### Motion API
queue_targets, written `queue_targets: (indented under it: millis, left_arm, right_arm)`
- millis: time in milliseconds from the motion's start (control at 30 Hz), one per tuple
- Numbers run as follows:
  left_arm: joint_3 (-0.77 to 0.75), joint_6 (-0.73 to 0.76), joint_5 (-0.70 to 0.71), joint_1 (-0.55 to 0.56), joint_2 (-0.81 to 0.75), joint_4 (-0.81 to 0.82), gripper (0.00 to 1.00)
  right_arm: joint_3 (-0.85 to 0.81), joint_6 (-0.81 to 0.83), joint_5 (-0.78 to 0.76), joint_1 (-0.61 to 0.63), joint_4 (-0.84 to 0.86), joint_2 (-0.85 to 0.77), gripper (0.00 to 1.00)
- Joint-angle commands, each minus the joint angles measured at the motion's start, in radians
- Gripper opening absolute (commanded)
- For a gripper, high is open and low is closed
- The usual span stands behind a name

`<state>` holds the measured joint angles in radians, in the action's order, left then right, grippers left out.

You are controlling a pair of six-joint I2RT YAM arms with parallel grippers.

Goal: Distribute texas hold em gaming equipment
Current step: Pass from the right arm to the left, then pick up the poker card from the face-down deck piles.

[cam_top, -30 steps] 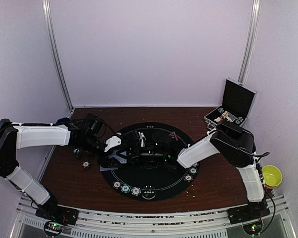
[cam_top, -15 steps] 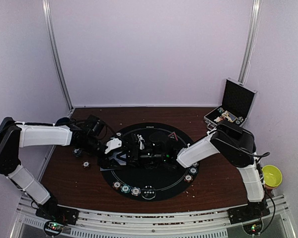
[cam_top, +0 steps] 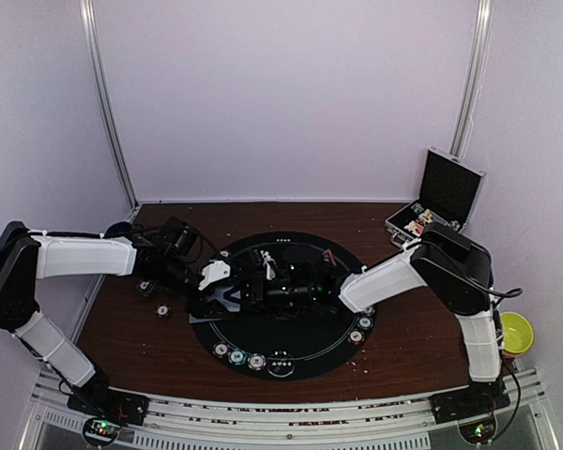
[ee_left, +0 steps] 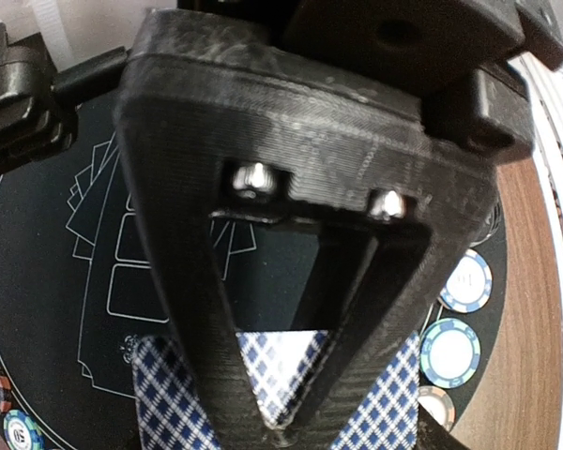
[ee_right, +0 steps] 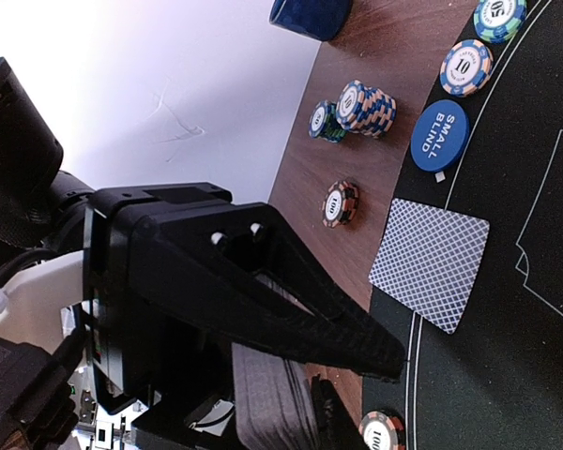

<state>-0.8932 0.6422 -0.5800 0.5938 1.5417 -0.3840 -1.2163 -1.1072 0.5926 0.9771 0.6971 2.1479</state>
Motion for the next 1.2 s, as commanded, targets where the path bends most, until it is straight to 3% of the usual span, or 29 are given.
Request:
queue_targets:
  millis: [0, 267, 433, 633, 833, 1167]
  left_arm:
    - [-0.019, 0.012, -0.003, -0.009, -0.013, 0.006, 0.41]
    - [-0.023, 0.01, 0.003, -0.009, -0.005, 0.005, 0.41]
    - [-0.024, 0.008, 0.01, -0.009, 0.0, 0.005, 0.41]
    - [-0.024, 0.008, 0.012, -0.009, 0.001, 0.005, 0.4]
    - [-0.026, 0.007, 0.01, -0.008, 0.006, 0.003, 0.4]
    - [-0.027, 0.008, 0.007, -0.009, 0.007, -0.001, 0.4]
  right_arm:
    - [0.032, 0.044, -0.038, -0.022, -0.09, -0.049, 0.12]
    - [0.045, 0.057, -0.038, -0.031, -0.103, -0.062, 0.17]
    - [0.042, 0.037, -0.023, -0.032, -0.072, -0.052, 0.35]
    - [0.032, 0.068, -0.056, -0.032, -0.132, -0.057, 0.4]
    - [-0.007, 0.05, -0.015, -0.016, -0.091, -0.028, 0.51]
    - [-0.084, 0.058, -0.034, -0.002, -0.142, 0.034, 0.53]
